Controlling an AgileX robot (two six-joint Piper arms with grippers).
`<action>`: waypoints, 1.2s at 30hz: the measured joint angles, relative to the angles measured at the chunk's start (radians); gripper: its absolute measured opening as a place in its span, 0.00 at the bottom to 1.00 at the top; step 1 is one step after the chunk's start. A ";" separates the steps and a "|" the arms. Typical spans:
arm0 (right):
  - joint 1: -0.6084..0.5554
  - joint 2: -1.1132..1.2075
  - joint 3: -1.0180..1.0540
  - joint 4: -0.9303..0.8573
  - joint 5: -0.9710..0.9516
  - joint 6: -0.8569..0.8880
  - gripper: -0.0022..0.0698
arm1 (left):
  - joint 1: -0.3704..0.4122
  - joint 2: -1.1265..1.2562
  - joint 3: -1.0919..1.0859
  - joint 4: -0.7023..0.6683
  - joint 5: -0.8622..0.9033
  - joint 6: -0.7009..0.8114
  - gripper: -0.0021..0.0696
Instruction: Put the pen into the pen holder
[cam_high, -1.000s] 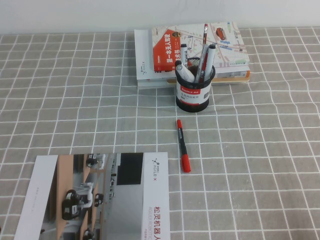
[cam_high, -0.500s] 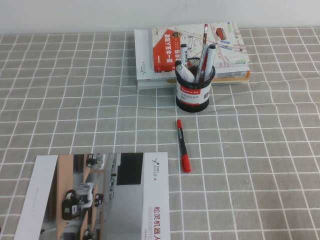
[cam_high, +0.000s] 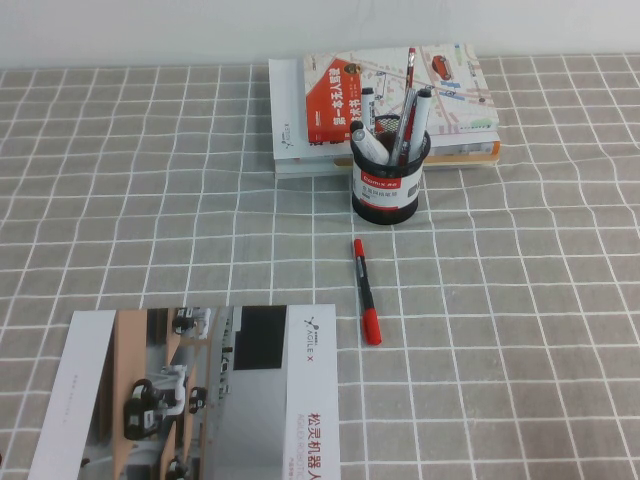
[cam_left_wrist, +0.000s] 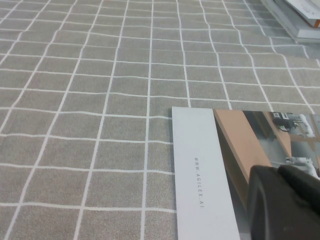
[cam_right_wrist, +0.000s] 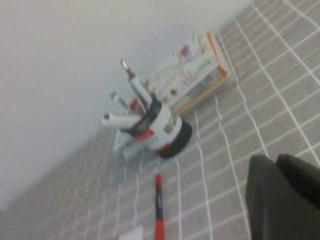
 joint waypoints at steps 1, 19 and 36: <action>0.000 0.046 -0.027 -0.034 0.032 -0.001 0.01 | 0.000 0.000 0.000 0.000 0.000 0.000 0.02; 0.032 1.109 -0.998 -0.731 1.000 0.042 0.01 | 0.000 0.000 0.000 0.000 0.000 0.000 0.02; 0.405 1.697 -1.529 -0.949 1.017 0.299 0.01 | 0.000 0.000 0.000 0.000 0.000 0.000 0.02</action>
